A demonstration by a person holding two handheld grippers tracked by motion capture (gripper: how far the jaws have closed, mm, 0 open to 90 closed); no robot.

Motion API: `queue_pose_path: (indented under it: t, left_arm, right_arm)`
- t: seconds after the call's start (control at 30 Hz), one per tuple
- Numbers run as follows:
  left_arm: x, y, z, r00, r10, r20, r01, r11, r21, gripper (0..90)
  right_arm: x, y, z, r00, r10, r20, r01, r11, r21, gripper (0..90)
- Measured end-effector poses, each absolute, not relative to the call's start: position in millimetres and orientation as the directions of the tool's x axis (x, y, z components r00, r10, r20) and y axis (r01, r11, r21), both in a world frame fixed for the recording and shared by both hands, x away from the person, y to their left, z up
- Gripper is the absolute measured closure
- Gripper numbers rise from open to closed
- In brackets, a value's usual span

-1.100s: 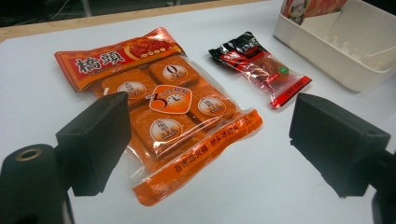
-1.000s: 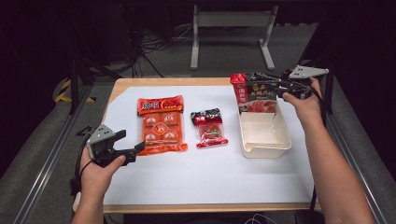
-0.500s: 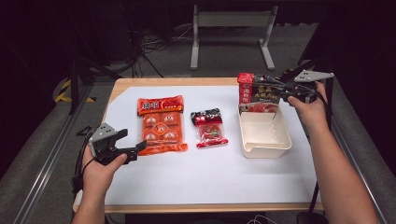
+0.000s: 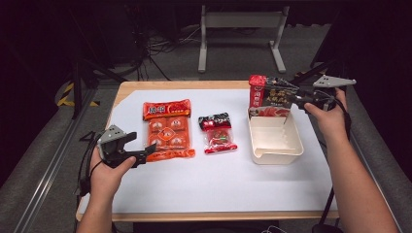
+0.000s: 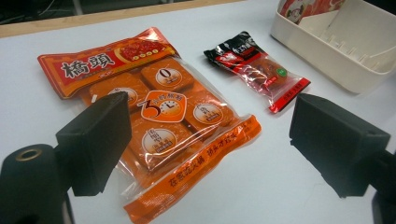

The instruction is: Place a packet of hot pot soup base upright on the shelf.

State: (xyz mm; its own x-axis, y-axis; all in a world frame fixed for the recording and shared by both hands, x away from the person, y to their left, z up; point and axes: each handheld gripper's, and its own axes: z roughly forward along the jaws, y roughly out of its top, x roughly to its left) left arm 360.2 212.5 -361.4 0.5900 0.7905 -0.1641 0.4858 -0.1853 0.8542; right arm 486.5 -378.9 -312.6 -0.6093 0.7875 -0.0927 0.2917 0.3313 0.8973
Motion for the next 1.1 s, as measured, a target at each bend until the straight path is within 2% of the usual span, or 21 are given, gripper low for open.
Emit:
queue_pose_path:
  t: [0.23,0.8,1.0,1.1]
  left_arm:
    - [368,209,-360,0.596,0.787,-0.160,0.482,-0.190,0.856,13.7]
    - [385,211,-357,0.577,0.798,-0.173,0.490,-0.168,0.855,12.9]
    - [387,215,-357,0.573,0.803,-0.166,0.478,-0.163,0.863,12.0]
    - [389,218,-358,0.571,0.805,-0.160,0.474,-0.164,0.865,11.6]
  right_arm:
    - [466,-386,-308,-0.594,0.804,-0.044,0.300,0.272,0.914,41.8]
    - [393,-364,-300,-0.640,0.767,-0.043,0.263,0.271,0.926,39.0]
    - [372,-357,-308,-0.660,0.752,-0.009,0.246,0.228,0.942,38.5]
    - [368,-351,-311,-0.665,0.746,-0.039,0.252,0.273,0.928,38.4]
